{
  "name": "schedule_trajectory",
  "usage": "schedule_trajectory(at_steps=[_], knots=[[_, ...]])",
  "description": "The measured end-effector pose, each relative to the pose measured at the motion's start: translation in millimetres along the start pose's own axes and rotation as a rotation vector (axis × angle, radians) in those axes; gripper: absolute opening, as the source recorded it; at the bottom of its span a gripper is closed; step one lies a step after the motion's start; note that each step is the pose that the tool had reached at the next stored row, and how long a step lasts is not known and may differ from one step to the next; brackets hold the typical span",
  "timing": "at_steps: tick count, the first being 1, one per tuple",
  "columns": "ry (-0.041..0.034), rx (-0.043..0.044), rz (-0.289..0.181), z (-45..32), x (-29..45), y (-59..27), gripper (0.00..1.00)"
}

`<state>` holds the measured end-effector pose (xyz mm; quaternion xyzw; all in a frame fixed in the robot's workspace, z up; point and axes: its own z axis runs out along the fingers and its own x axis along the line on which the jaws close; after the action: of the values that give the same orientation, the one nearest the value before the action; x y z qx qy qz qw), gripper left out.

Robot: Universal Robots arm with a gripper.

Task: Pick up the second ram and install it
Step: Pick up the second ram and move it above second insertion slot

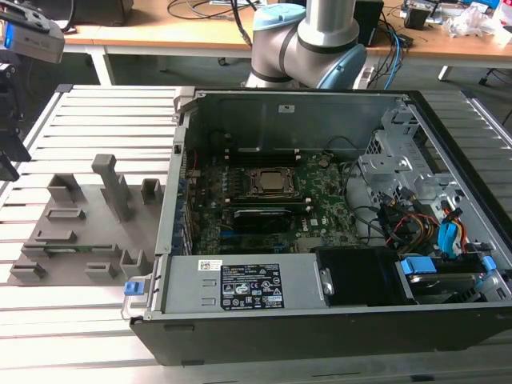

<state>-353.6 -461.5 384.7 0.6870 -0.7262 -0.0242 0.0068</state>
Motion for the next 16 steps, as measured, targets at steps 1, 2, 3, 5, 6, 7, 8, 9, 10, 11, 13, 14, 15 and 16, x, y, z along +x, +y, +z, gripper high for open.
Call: schedule_trajectory(at_steps=[1, 2, 3, 5, 6, 7, 8, 9, 10, 11, 13, 14, 15, 16], knots=[[0.0001, -0.0001, 0.0, 2.4, 0.1, -0.1, 0.36], [0.0001, -0.0001, 0.0, 4.8, 0.1, -0.2, 0.36], [0.0, -0.0001, 0.0, 6.2, 0.1, -0.3, 0.36], [0.0001, -0.0001, 0.0, 8.1, 0.2, -0.3, 0.36], [0.0001, -0.0001, 0.0, 9.1, 0.2, -0.4, 0.36], [0.0001, -0.0001, 0.0, 9.7, 0.2, -0.4, 0.36], [0.0, -0.0001, 0.0, 11.0, 0.3, -0.5, 0.36], [0.0002, -0.0001, -0.001, 12.7, 0.3, -0.6, 0.36], [0.0001, -0.0001, -0.001, 13.6, 0.3, -0.6, 0.36], [0.0001, -0.0001, -0.001, 14.1, 0.3, -0.6, 0.36], [0.0001, -0.0001, -0.002, 19.0, 0.4, -0.9, 0.36], [0.0002, -0.0002, -0.003, 20.8, 0.5, -0.9, 0.36], [0.0002, -0.0002, -0.003, 21.5, 0.5, -0.9, 0.36], [0.0002, -0.0001, -0.003, 22.1, 0.5, -1.0, 0.36]])
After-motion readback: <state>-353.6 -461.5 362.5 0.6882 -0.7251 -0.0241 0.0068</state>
